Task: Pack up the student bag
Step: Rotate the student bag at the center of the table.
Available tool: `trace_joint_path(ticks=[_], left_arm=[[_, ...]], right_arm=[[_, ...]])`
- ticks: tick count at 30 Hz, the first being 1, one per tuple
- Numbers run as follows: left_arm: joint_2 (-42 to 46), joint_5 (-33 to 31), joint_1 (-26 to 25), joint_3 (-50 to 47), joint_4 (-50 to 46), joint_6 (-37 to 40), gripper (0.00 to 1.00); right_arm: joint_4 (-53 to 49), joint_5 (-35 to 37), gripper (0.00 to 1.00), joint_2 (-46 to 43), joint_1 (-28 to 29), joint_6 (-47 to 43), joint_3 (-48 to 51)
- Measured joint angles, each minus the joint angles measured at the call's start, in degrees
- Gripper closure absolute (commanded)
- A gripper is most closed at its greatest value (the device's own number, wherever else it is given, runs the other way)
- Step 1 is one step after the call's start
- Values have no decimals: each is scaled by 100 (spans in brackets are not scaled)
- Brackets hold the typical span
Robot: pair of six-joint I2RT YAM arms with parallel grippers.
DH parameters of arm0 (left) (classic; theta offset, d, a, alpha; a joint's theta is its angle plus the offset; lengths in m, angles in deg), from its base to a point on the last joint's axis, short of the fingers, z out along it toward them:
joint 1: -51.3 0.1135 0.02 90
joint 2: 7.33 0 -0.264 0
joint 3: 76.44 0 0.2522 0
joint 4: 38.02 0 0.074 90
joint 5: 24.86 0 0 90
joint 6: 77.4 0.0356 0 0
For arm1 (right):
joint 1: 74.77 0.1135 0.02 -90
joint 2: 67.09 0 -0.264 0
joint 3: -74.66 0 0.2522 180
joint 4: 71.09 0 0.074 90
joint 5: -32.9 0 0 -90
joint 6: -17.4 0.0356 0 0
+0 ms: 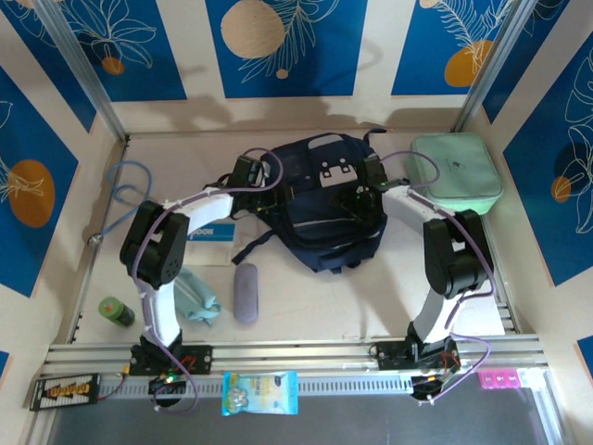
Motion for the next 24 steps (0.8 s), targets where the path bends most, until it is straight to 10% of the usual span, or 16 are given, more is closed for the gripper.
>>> trace_joint_path(ticks=[14, 24], left_arm=[[1453, -570, 210, -597, -575, 529, 0], [2321, -1185, 1976, -2345, -898, 249, 3]], right_arm=[[-577, 92, 19, -1019, 413, -566, -337], [-549, -70, 14, -1075, 1220, -697, -409]])
